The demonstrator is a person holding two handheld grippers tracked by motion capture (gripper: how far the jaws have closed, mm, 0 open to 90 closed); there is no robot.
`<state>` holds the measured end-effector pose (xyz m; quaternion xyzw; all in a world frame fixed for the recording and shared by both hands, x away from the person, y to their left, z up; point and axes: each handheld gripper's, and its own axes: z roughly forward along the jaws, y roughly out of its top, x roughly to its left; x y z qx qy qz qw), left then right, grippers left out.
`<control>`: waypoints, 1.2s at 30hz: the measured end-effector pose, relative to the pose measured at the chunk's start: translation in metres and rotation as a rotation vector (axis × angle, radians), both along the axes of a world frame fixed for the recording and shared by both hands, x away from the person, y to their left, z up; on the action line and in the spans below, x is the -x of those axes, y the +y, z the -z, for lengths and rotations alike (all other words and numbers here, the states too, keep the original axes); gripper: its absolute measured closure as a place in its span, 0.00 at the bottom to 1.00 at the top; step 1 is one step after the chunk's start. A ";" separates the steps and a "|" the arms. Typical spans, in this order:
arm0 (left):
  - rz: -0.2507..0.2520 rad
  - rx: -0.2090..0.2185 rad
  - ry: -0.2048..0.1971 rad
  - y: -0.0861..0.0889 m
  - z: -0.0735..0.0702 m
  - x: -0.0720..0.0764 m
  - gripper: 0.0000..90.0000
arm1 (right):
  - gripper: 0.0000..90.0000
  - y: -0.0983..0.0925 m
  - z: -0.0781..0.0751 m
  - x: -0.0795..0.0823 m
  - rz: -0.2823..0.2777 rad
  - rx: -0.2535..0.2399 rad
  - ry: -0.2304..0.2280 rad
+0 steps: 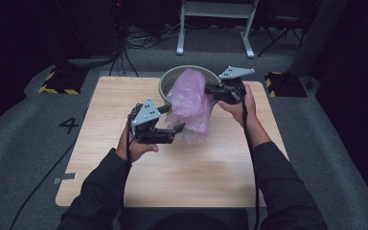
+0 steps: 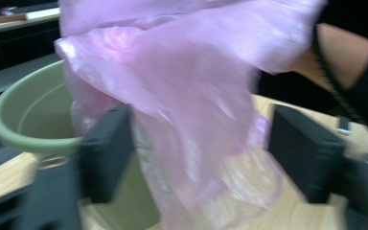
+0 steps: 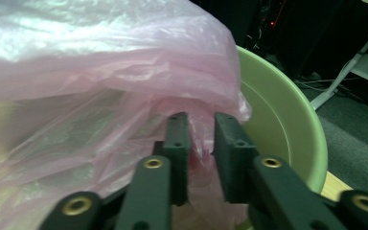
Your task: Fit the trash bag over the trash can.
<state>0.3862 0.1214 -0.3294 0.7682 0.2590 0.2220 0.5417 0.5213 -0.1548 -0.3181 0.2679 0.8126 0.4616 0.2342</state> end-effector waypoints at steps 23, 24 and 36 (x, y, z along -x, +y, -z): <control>0.082 -0.042 -0.017 0.005 0.006 0.000 0.83 | 0.40 -0.028 -0.003 0.111 -0.160 0.008 -0.154; 0.086 -0.037 -0.016 0.004 0.006 0.000 0.83 | 0.40 -0.025 -0.002 0.117 -0.192 0.009 -0.147; 0.097 -0.017 -0.008 0.002 0.005 -0.001 0.82 | 0.45 0.028 0.027 0.128 -0.257 0.170 -0.164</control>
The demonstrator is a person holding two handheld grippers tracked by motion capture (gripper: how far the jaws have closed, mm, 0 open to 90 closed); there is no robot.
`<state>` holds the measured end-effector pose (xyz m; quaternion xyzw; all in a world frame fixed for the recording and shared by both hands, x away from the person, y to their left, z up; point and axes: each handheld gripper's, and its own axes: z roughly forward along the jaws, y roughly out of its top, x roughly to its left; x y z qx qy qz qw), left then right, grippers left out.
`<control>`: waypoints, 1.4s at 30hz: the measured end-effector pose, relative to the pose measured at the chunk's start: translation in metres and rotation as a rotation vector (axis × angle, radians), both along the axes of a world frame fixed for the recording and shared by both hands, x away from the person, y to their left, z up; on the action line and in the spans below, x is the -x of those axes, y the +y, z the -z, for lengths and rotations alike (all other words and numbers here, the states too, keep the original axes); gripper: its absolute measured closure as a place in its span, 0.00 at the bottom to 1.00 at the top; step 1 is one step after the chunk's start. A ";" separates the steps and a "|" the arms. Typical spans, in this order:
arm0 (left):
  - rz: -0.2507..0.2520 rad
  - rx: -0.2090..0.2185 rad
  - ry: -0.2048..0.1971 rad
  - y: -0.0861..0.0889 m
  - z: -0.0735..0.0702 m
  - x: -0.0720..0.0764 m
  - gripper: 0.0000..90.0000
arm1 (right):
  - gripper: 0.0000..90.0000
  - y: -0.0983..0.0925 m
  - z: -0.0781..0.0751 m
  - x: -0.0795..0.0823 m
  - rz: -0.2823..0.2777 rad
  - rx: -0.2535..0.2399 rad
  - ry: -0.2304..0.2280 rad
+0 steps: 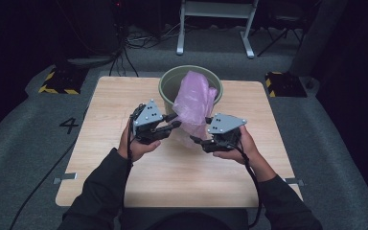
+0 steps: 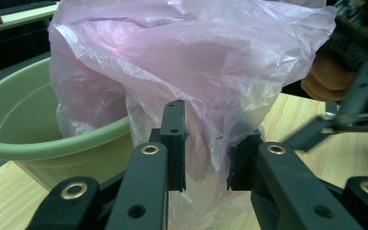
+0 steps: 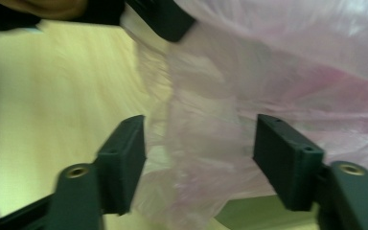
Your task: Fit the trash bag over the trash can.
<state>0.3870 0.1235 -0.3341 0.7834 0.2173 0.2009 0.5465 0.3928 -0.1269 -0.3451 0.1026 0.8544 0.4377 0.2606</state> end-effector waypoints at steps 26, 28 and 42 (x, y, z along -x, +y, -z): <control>0.009 0.017 0.035 0.019 0.009 -0.010 0.80 | 0.57 -0.017 -0.004 -0.007 -0.031 -0.089 -0.008; 0.010 0.019 0.037 0.016 0.009 -0.010 0.81 | 0.46 -0.012 0.000 -0.006 -0.050 -0.076 -0.005; 0.029 0.039 0.041 0.018 0.008 -0.009 0.81 | 0.98 0.012 0.018 -0.019 0.010 -0.011 -0.033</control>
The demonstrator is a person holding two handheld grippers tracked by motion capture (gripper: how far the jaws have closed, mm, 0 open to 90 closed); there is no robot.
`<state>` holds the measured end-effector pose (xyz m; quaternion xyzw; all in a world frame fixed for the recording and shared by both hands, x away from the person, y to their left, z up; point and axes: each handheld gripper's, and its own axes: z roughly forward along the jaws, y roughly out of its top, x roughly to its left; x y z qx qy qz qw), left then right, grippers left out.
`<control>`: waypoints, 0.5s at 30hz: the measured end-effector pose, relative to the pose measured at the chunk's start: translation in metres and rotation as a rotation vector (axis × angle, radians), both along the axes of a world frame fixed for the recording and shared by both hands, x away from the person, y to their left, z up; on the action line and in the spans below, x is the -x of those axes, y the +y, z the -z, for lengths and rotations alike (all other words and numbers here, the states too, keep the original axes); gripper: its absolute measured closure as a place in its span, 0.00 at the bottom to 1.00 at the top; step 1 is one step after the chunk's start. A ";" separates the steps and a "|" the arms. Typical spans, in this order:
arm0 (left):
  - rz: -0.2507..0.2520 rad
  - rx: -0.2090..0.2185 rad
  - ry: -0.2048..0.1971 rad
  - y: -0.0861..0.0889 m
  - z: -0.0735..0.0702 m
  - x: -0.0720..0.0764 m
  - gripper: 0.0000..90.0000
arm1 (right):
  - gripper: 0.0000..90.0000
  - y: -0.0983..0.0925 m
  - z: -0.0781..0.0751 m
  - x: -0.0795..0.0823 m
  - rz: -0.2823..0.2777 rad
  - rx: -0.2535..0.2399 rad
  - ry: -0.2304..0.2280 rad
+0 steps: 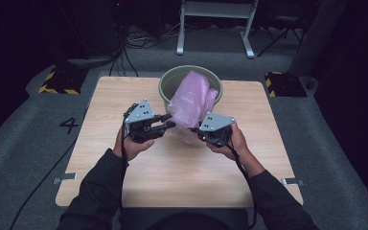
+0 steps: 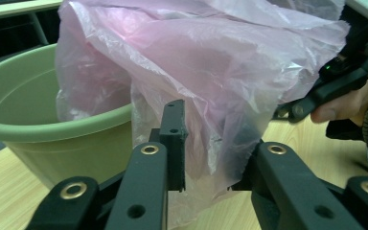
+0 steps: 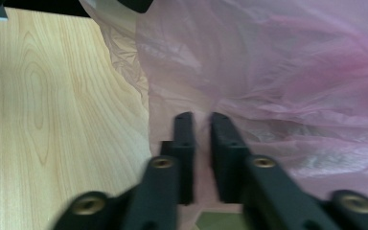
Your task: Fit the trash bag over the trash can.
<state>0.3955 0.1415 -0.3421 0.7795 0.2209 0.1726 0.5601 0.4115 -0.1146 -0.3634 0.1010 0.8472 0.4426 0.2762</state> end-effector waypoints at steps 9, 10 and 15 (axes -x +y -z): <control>-0.027 -0.012 0.000 0.009 0.001 -0.003 0.73 | 1.00 -0.026 -0.011 0.001 0.000 -0.104 -0.004; -0.030 -0.030 -0.007 0.009 0.001 -0.004 0.76 | 1.00 -0.030 -0.013 0.000 0.006 -0.117 -0.005; -0.076 -0.077 -0.028 0.010 0.001 -0.010 0.91 | 1.00 -0.047 -0.020 -0.005 0.036 -0.170 0.003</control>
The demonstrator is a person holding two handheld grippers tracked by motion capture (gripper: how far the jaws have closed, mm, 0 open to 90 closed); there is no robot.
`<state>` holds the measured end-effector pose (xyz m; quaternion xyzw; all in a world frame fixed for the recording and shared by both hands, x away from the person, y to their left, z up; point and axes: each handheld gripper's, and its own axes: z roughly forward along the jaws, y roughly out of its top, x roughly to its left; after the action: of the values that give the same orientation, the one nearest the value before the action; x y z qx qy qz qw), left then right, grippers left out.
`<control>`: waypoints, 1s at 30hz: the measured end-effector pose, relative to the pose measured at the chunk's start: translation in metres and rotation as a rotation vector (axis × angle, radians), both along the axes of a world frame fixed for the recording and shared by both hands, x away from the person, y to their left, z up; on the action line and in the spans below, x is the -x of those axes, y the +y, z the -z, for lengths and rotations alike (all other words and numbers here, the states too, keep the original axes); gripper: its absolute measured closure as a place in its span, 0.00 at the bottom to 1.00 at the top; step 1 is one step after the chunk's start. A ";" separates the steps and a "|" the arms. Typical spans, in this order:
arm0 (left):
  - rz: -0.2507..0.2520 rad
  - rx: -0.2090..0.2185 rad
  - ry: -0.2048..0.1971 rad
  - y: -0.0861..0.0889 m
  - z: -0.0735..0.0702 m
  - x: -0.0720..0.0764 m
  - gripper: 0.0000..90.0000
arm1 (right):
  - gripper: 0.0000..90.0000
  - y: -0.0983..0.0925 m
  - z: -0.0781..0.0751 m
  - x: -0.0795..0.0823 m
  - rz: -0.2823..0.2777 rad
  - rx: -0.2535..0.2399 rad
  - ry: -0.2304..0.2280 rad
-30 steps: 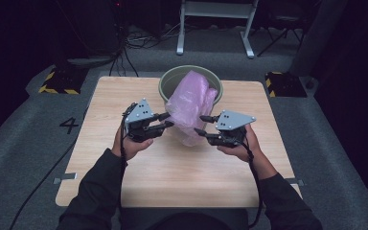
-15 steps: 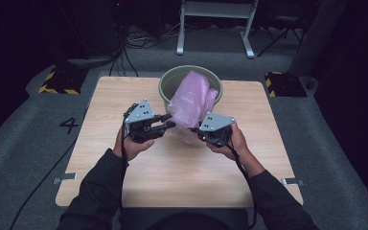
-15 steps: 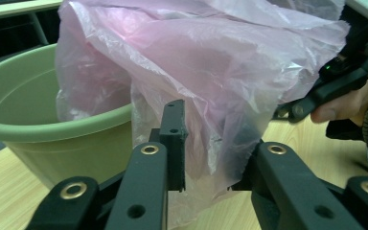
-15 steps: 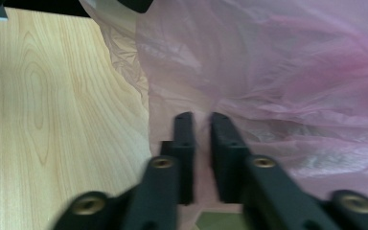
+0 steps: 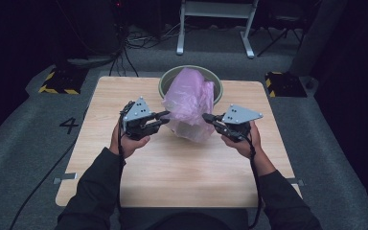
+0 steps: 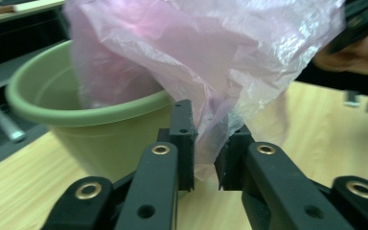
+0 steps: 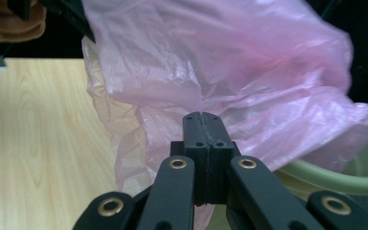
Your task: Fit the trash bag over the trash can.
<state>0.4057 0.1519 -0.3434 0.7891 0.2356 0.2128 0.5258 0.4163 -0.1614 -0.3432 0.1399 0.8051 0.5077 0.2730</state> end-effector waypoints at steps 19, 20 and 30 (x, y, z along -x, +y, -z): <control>-0.149 0.060 0.097 0.031 0.024 -0.051 0.97 | 1.00 -0.079 0.000 -0.085 0.334 -0.222 0.237; -0.149 0.060 0.097 0.031 0.024 -0.051 0.97 | 1.00 -0.080 0.002 -0.089 0.345 -0.227 0.247; -0.199 0.059 0.196 0.046 0.056 -0.072 0.96 | 1.00 -0.081 0.019 -0.110 0.405 -0.182 0.309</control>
<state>0.4774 0.1982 -0.3995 0.7630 0.3689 0.1788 0.4997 0.5264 -0.2427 -0.3618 0.3981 0.7437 0.4857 0.2291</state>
